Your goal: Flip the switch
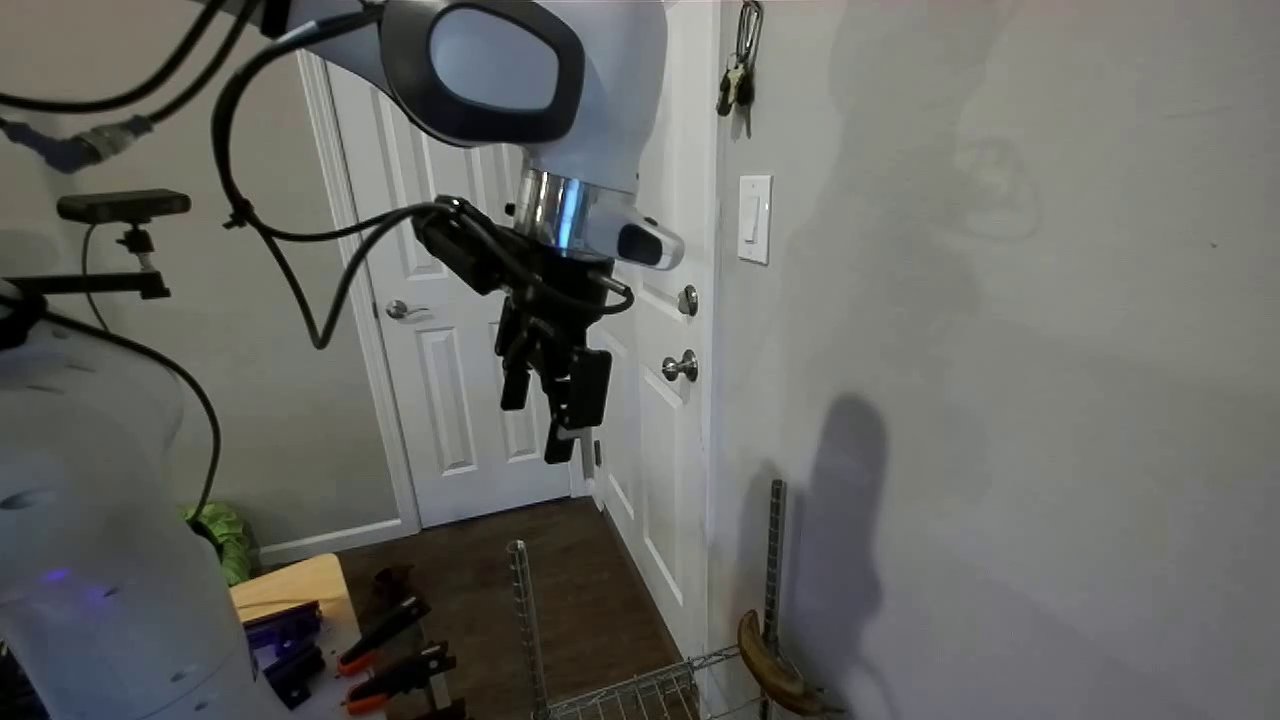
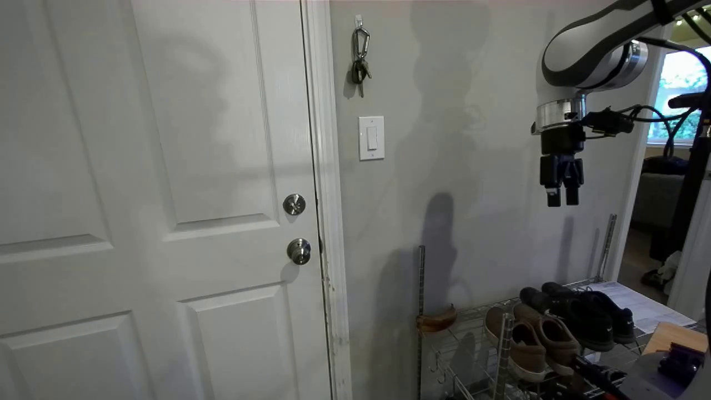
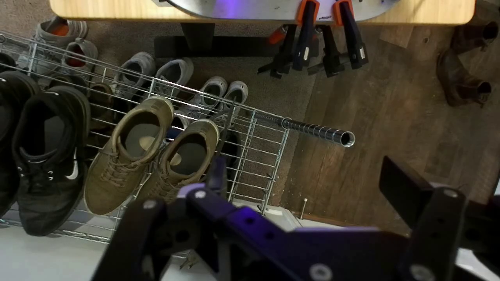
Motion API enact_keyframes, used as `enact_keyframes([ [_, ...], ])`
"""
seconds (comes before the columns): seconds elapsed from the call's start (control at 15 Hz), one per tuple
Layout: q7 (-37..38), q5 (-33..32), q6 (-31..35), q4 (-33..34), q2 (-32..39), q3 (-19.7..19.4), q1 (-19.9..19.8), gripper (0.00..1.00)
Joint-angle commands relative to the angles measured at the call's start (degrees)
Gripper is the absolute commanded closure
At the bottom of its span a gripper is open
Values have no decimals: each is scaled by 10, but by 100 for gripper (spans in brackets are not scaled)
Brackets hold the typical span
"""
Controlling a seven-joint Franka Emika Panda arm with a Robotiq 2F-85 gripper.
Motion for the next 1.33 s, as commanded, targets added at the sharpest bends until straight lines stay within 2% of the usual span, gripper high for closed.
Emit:
enact_keyframes([
  [0.0,12,-1,23,-9,1,18,-9,0],
  [0.27,70,-56,167,-63,1,76,-7,0],
  [0.4,102,-91,211,-82,11,110,-4,0],
  [0.73,133,-115,231,-90,46,161,18,0],
  [1.13,180,-150,283,-87,83,195,25,0],
  [1.27,173,-159,325,-92,87,197,30,0],
])
